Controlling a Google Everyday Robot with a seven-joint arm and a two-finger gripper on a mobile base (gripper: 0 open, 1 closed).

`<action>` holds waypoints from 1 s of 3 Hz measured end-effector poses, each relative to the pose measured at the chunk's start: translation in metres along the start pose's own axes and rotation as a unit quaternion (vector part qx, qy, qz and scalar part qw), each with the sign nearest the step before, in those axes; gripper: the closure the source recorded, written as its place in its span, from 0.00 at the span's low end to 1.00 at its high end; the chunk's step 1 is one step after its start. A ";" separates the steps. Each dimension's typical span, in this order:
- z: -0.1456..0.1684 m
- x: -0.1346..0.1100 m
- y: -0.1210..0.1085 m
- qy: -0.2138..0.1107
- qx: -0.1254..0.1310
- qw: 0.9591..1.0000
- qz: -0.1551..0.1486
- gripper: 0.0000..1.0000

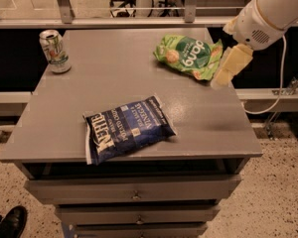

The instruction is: Move green rice chip bag near 7up can

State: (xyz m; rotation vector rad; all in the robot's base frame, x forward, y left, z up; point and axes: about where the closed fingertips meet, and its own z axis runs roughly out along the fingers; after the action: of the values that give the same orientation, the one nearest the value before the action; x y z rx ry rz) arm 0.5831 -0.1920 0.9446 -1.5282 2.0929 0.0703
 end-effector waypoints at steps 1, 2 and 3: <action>0.042 -0.011 -0.029 -0.038 -0.007 0.999 0.027 0.00; 0.077 -0.022 -0.059 -0.076 -0.004 0.995 0.058 0.00; 0.100 -0.032 -0.086 -0.104 0.005 0.991 0.086 0.00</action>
Offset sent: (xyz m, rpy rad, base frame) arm 0.1413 0.0330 -0.0532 0.2964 -0.0308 -0.1119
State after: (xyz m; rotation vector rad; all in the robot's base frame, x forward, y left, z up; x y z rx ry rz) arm 0.7063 -0.1599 0.8966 -1.2713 2.0479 0.2703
